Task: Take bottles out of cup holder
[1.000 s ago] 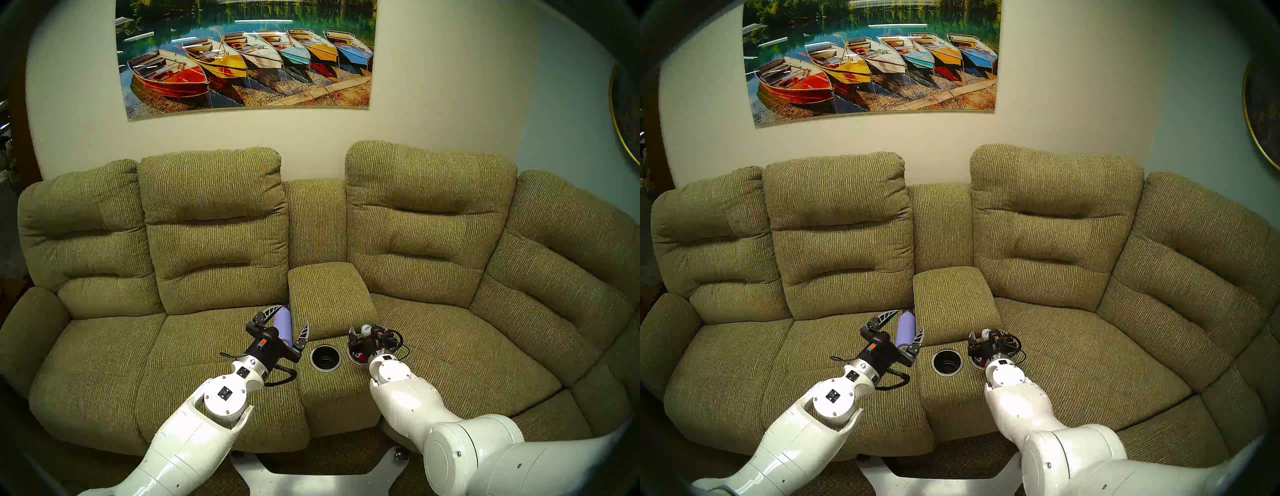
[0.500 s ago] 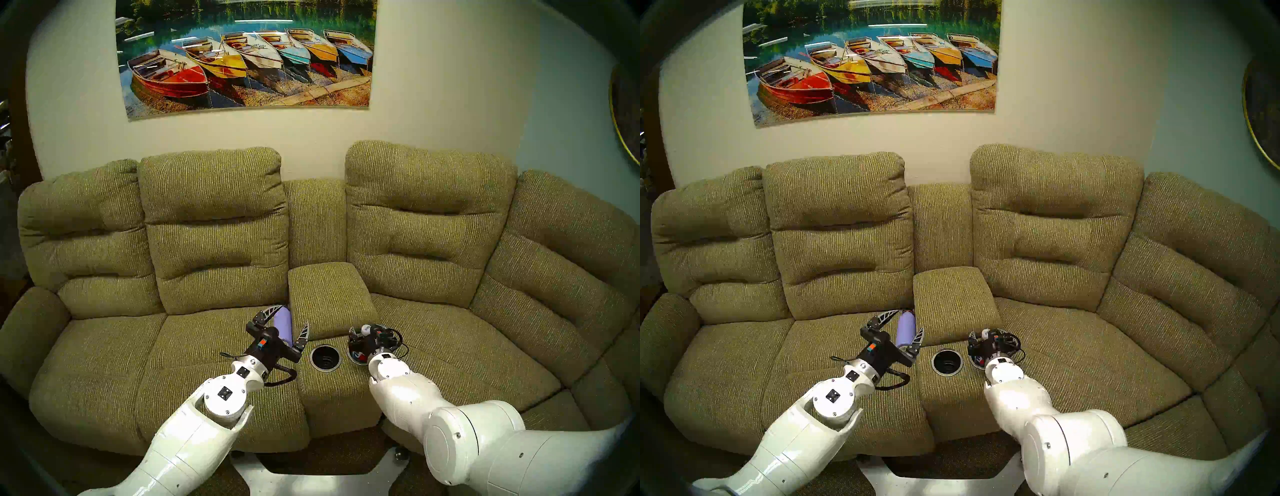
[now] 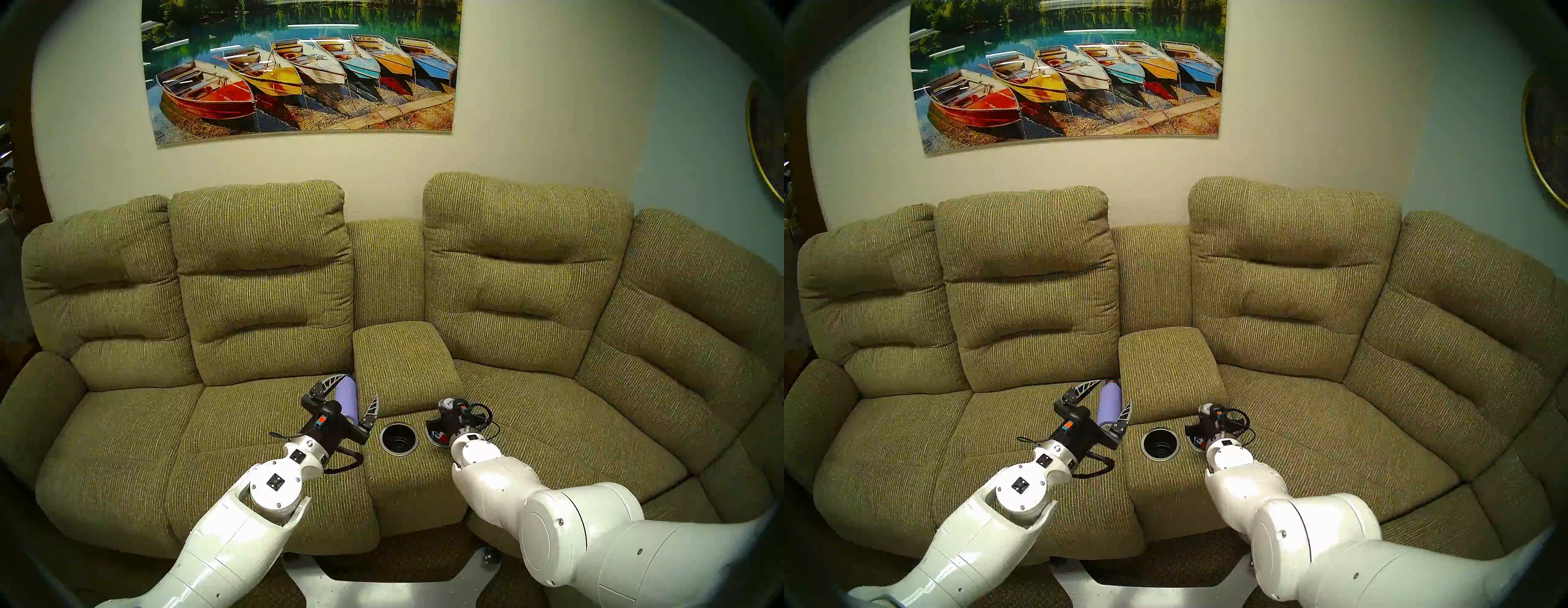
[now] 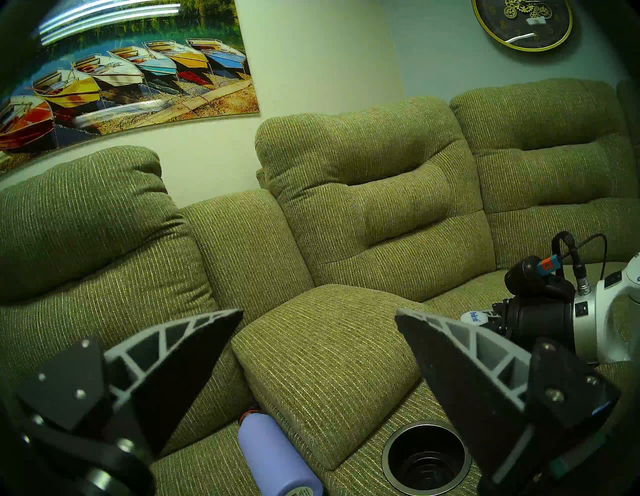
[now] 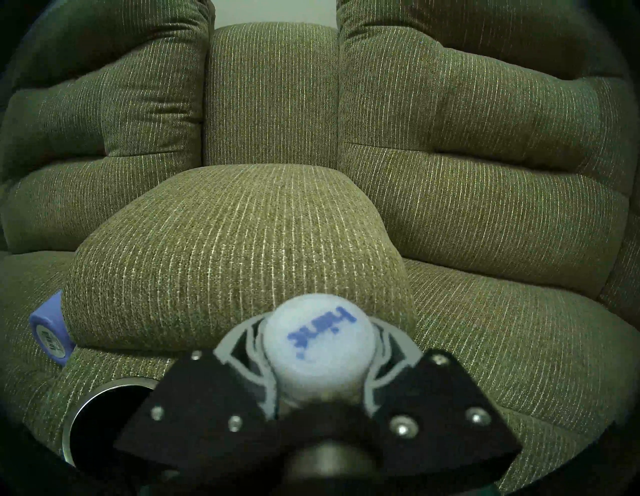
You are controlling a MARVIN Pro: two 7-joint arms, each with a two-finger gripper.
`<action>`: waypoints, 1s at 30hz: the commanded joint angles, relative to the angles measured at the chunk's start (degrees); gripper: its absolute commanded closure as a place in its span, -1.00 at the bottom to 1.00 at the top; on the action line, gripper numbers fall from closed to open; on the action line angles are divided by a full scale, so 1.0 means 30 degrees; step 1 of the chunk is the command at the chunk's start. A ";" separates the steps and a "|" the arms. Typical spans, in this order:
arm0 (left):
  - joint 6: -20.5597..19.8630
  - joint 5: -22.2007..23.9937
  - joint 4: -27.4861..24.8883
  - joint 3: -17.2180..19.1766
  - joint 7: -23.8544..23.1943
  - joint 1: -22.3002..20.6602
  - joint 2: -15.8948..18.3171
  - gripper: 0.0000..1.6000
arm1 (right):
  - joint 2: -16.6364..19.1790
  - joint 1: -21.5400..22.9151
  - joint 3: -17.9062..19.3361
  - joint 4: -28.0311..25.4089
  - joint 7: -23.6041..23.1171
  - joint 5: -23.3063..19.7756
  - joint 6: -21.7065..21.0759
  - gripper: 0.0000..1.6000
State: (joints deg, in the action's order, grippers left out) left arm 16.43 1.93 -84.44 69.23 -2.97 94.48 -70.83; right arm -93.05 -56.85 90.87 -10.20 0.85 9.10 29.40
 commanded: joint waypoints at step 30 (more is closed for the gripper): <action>0.0126 -0.0031 -0.0259 -0.0014 -0.0021 -0.0107 -0.0023 -1.00 | 0.0584 -0.2607 0.0102 -0.7018 0.1606 0.0707 0.5867 1.00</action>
State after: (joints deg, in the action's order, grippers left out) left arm 16.42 1.95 -84.37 69.23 -2.98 94.47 -70.85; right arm -91.66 -63.42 90.87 -25.90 4.39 11.16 44.28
